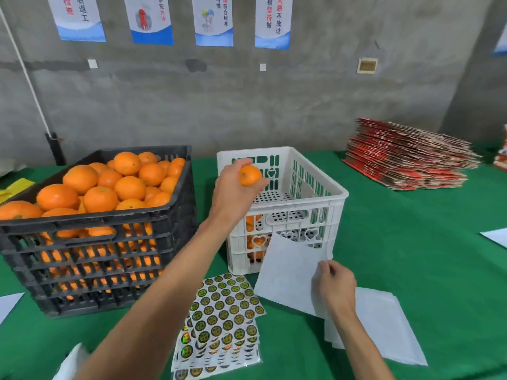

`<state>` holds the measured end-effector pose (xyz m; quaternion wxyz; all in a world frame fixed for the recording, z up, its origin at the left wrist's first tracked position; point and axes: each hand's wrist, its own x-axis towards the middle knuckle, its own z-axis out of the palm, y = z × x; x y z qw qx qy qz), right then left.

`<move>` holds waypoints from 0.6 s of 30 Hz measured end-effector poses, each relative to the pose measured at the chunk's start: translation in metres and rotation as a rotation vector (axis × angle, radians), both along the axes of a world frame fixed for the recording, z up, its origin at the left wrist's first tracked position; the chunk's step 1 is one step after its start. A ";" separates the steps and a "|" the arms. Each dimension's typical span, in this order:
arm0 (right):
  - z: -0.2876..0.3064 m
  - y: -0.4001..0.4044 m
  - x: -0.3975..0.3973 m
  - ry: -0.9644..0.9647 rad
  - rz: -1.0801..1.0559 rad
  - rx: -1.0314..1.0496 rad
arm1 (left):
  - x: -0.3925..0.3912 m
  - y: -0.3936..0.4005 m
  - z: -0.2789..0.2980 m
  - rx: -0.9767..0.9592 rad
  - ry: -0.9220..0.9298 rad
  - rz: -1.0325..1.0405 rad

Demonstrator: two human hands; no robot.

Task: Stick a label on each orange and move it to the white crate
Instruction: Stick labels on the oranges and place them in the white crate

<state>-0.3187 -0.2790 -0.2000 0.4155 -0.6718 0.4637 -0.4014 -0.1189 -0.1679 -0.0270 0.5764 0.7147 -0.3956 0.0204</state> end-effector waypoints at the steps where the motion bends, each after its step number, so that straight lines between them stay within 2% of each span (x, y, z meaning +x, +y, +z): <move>1: -0.004 -0.004 -0.002 0.026 0.007 0.014 | 0.004 -0.014 0.002 0.037 -0.032 0.003; 6: -0.011 -0.011 -0.007 0.128 0.081 -0.015 | 0.020 -0.058 0.001 0.299 -0.084 -0.017; 12: 0.017 0.002 0.006 -0.040 0.198 -0.150 | 0.038 -0.082 -0.013 0.611 -0.083 -0.002; 15: 0.033 0.011 0.023 -0.131 0.244 -0.202 | 0.037 -0.083 -0.016 0.658 -0.003 -0.029; 18: 0.051 0.026 0.042 -0.184 0.300 -0.300 | 0.031 -0.069 -0.006 0.710 -0.077 -0.016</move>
